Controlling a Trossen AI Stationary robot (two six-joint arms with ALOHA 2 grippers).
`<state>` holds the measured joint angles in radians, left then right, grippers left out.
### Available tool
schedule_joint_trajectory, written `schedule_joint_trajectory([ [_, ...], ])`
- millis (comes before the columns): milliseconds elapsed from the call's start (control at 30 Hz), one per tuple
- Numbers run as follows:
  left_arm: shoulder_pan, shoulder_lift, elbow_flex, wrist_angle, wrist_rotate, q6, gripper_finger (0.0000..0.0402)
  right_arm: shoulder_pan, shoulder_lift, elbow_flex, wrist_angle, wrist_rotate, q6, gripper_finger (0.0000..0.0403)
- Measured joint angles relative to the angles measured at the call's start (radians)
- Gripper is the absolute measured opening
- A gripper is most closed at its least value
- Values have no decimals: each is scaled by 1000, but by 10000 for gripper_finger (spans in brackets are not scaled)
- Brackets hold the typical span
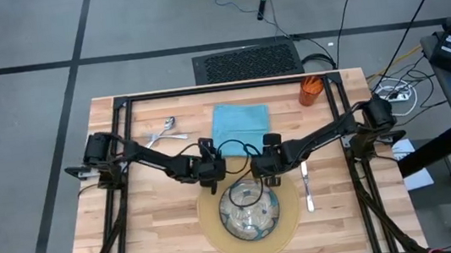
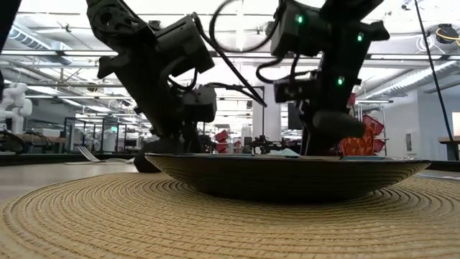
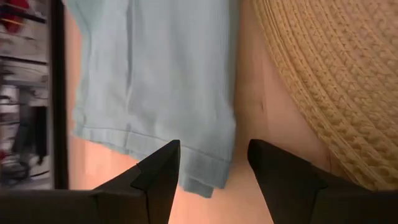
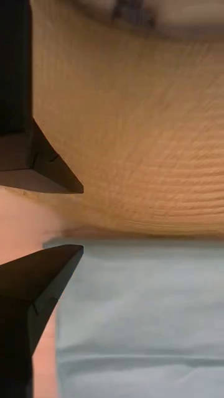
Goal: Set table place
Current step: Fold the blue napkin
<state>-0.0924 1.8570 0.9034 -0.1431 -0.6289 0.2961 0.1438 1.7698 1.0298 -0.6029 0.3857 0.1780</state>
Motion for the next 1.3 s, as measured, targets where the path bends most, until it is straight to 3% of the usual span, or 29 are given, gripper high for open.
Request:
schedule_joint_trajectory([
  [267, 1, 23, 1, 75, -37, 26, 189, 8, 54, 0, -16, 169, -14, 137],
  [767, 78, 21, 12, 100, 84, 27, 184, -20, 55, 0, 16, 159, -38, 137],
  [967, 85, 22, 13, 98, 122, 26, 122, -32, 57, 0, 32, 149, -38, 119],
  [1167, 87, 23, 13, 92, 166, 47, 15, -52, 81, 0, 40, 106, -58, 23],
  [1300, 87, 23, 15, 78, 163, 54, 2, -52, 87, 0, 43, 105, -67, 3],
])
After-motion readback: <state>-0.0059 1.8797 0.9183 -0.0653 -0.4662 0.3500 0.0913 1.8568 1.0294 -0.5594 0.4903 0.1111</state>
